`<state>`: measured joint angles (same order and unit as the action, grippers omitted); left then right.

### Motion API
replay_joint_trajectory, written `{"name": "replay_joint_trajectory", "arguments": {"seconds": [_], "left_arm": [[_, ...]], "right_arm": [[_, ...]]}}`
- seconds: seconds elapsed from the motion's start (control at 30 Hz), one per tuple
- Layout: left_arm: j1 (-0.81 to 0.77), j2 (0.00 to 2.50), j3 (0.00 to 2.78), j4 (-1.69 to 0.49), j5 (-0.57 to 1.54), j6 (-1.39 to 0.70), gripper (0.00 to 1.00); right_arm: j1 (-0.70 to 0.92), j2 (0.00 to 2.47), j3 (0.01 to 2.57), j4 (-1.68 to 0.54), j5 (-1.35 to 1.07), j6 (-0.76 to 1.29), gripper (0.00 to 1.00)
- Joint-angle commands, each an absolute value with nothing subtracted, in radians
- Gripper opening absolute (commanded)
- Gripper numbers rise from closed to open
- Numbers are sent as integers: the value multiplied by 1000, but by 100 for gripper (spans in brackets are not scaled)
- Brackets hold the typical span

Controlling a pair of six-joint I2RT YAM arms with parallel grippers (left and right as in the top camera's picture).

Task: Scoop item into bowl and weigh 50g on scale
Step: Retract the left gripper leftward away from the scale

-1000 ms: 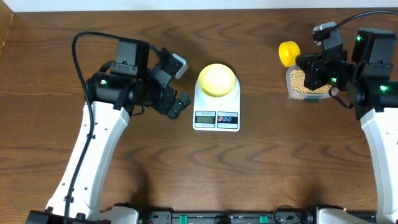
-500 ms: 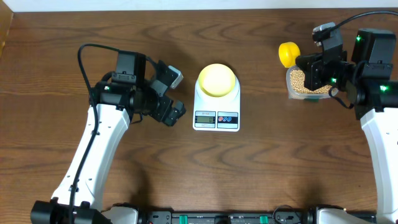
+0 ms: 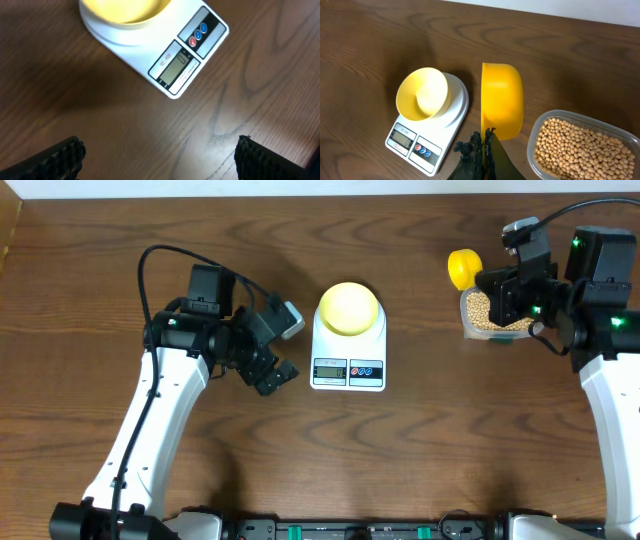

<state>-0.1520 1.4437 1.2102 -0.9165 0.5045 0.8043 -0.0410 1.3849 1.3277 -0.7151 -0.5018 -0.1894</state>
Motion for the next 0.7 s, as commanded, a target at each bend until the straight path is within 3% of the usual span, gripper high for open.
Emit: {"name": "replay_joint_trajectory", "arguments": {"seconds": [0.0,0.27,0.67], "left_arm": [[-147,1407,1207,-925,539,879,98],[-147,1247,1207,-886,474,874,98],[-147,1274,1205,-874,476,798,98]], "right_arm": [[-36,1386,1345,-714,-515,-196,1],[-36,1386,1345,-719,-514,-196,1],[-36,1386,1345,-719,-515,-196,1]]}}
